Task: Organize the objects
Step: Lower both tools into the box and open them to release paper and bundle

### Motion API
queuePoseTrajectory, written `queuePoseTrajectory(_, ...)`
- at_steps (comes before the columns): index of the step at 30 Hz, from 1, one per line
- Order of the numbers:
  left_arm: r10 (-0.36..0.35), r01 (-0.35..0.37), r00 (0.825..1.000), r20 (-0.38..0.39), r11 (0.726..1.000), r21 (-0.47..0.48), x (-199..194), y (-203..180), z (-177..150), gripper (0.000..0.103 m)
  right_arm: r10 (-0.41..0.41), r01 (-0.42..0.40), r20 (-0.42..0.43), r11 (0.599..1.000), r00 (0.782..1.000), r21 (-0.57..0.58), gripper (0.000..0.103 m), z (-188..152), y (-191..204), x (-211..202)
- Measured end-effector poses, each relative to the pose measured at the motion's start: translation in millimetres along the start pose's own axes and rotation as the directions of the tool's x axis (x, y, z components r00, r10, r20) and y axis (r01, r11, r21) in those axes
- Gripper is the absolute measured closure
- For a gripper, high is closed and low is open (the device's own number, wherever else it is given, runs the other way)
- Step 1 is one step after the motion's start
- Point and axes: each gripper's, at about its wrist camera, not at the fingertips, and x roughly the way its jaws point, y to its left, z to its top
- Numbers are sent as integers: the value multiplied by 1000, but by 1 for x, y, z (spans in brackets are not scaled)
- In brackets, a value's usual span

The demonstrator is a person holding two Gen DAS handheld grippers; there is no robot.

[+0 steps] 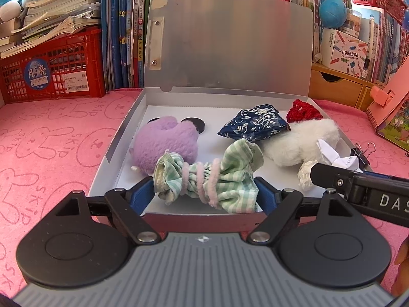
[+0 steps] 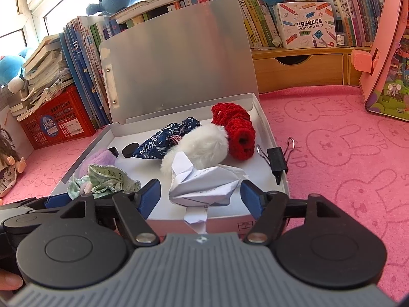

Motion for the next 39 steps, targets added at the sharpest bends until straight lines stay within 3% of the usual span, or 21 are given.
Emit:
queuePoseTrajectory(11, -7, 7, 999, 33, 1000, 18, -18, -2, 0, 14, -7, 7, 15, 1000, 1000, -26, 21, -2, -4, -19)
queuePoseTrajectory(15, -2, 2, 999, 39, 1000, 12, -23, 1, 0, 14, -23, 22, -7, 997, 1000, -72, 40, -3, -1, -27)
queuePoseTrajectory(20, 18, -19, 999, 49, 1000, 10, -27, 4, -1, 16, -28, 27, -14, 996, 1000, -89, 57, -3, 3, -33)
queuePoseTrajectory(24, 17, -18, 999, 40, 1000, 9, -23, 4, 2, 33, -60, 54, -57, 992, 997, -114, 72, -1, 13, -18)
queuePoseTrajectory(32, 53, -54, 998, 44, 998, 27, -1, 6, 13, 38, -27, 26, -102, 1000, 994, -15, 73, 8, 6, 16)
queuePoseTrajectory(39, 80, -81, 996, 33, 997, 21, 17, 5, 23, 37, -55, 54, -114, 998, 992, -13, 69, 11, 2, 37)
